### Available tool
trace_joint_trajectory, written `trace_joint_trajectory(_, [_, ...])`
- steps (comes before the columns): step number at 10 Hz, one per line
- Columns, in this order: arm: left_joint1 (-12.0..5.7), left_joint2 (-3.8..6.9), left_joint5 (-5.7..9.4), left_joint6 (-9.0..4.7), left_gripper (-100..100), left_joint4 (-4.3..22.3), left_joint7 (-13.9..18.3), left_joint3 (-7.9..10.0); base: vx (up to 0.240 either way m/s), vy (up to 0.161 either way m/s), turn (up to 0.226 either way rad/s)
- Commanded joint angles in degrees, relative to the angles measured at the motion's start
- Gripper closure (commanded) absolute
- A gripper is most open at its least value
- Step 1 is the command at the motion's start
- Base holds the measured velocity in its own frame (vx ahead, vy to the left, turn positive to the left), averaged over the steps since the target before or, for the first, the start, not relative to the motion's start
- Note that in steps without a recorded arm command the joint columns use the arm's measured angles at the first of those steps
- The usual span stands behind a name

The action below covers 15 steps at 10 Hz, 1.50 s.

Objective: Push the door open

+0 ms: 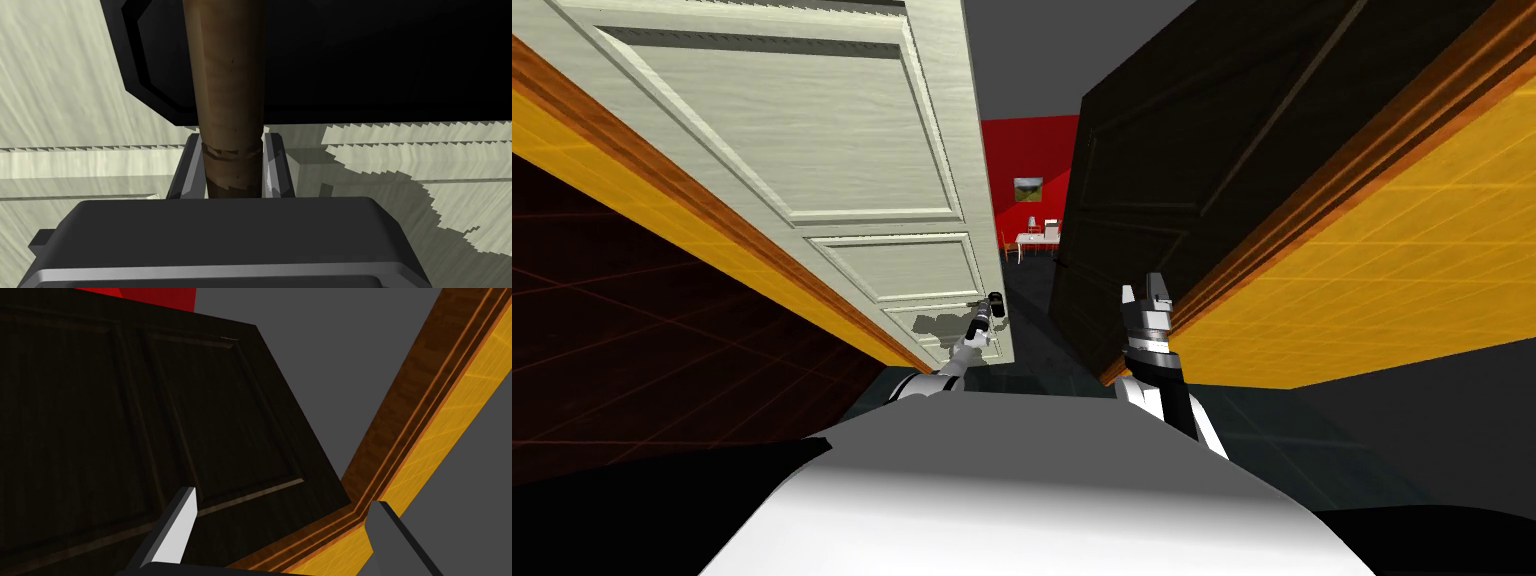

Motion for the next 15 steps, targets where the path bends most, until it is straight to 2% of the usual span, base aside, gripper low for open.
trace_joint_trajectory(1, [-0.46, 0.73, 0.14, -0.62, 100, 0.75, -0.34, 1.19, 0.188, -0.092, 0.102])
trace_joint_trajectory(6, [-0.77, 1.27, 0.34, -1.09, 100, 1.78, -1.23, 3.95, 0.189, -0.082, 0.107])
trace_joint_trajectory(9, [-0.86, 1.43, 0.40, -1.24, 100, 2.09, -1.51, 4.81, 0.142, -0.067, 0.077])
trace_joint_trajectory(14, [-1.19, 1.97, 0.62, -1.75, 100, 3.20, -2.48, 7.80, 0.175, -0.107, 0.119])
trace_joint_trajectory(15, [-1.19, 1.97, 0.62, -1.75, 100, 3.20, -2.48, 7.80, 0.128, -0.071, 0.053])
